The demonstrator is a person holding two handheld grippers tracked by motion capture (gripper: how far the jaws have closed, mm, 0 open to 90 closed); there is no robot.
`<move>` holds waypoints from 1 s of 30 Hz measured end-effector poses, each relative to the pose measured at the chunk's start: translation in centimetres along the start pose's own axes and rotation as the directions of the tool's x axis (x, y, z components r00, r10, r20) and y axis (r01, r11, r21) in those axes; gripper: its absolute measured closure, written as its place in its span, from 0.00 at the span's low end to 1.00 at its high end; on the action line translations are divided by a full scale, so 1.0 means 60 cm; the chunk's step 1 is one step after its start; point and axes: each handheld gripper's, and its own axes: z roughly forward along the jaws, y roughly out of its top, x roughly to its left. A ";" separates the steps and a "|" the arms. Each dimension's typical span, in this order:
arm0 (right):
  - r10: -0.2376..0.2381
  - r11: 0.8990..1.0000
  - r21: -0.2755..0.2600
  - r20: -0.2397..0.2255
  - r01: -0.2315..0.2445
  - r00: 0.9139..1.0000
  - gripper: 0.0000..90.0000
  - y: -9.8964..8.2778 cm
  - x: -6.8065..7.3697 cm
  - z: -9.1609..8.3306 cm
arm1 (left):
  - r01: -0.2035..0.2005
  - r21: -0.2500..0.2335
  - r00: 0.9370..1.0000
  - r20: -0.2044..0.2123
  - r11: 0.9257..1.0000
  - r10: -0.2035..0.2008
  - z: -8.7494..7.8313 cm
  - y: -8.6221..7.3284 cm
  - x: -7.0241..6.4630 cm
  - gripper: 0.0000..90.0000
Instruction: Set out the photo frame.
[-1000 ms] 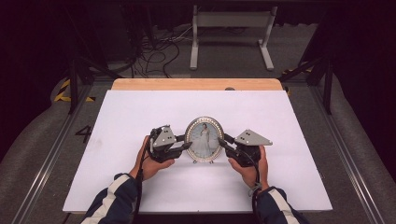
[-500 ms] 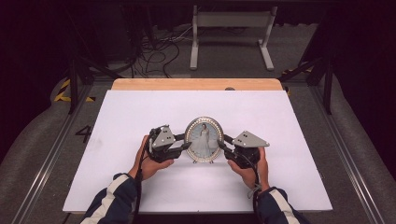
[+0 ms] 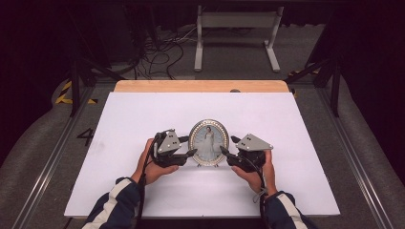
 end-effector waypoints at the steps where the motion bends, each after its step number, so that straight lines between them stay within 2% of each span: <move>1: -0.008 1.000 0.008 0.001 0.008 1.000 0.47 0.000 0.000 0.000 | 0.005 0.005 1.000 -0.004 1.000 -0.005 0.000 -0.001 0.001 0.44; 2: -0.015 1.000 0.016 0.003 0.015 1.000 0.45 0.000 0.000 0.001 | 0.008 0.010 1.000 -0.005 1.000 -0.008 0.001 -0.001 0.001 0.41; 5: -0.018 0.999 0.027 0.002 0.018 1.000 0.43 0.000 0.000 0.001 | 0.012 0.037 0.999 -0.046 0.999 -0.010 0.003 -0.003 0.001 0.28; 8: -0.025 0.999 0.035 0.013 0.025 1.000 0.36 -0.001 0.001 0.001 | 0.019 0.042 0.998 -0.058 0.999 -0.017 0.004 -0.004 0.002 0.22; 13: -0.029 0.998 0.051 0.003 0.029 1.000 0.25 -0.004 0.001 0.003 | 0.030 0.046 0.998 -0.063 0.998 -0.027 0.005 -0.006 0.002 0.15; 16: -0.035 0.997 0.067 0.000 0.035 0.999 0.22 -0.007 0.001 0.004 | 0.028 0.046 0.998 -0.061 0.999 -0.025 0.003 -0.009 0.002 0.12; 24: -0.042 0.997 0.066 -0.005 0.042 0.999 0.19 -0.010 -0.001 0.003 | 0.027 0.050 0.998 -0.053 0.998 -0.024 -0.005 -0.018 0.003 0.08; 30: -0.065 0.996 0.058 -0.033 0.067 0.997 0.17 -0.013 -0.001 -0.002 | 0.001 0.068 0.998 -0.067 0.998 0.004 -0.012 -0.023 0.001 0.08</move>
